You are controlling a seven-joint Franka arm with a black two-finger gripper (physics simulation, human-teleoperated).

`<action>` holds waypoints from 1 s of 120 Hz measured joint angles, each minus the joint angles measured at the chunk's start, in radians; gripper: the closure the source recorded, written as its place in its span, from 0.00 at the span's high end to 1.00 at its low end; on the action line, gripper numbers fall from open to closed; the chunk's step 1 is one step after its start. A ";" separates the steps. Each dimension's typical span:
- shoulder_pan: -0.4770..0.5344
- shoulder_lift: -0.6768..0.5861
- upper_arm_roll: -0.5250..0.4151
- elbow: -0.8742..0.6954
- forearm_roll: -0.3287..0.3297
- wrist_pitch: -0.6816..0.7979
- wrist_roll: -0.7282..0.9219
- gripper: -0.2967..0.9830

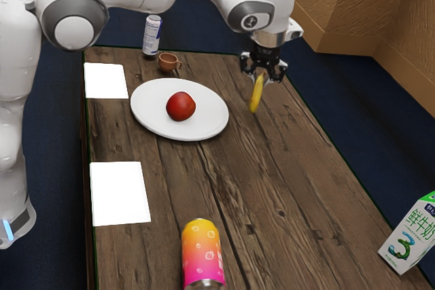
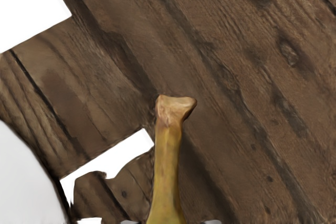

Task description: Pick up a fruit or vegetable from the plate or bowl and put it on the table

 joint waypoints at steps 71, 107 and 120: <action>-0.001 -0.031 -0.044 -0.002 -0.021 -0.005 0.002 0.75; -0.025 -0.218 -0.178 0.067 -0.023 -0.306 0.002 0.77; -0.078 -0.220 -0.190 0.087 -0.020 -0.351 0.003 0.77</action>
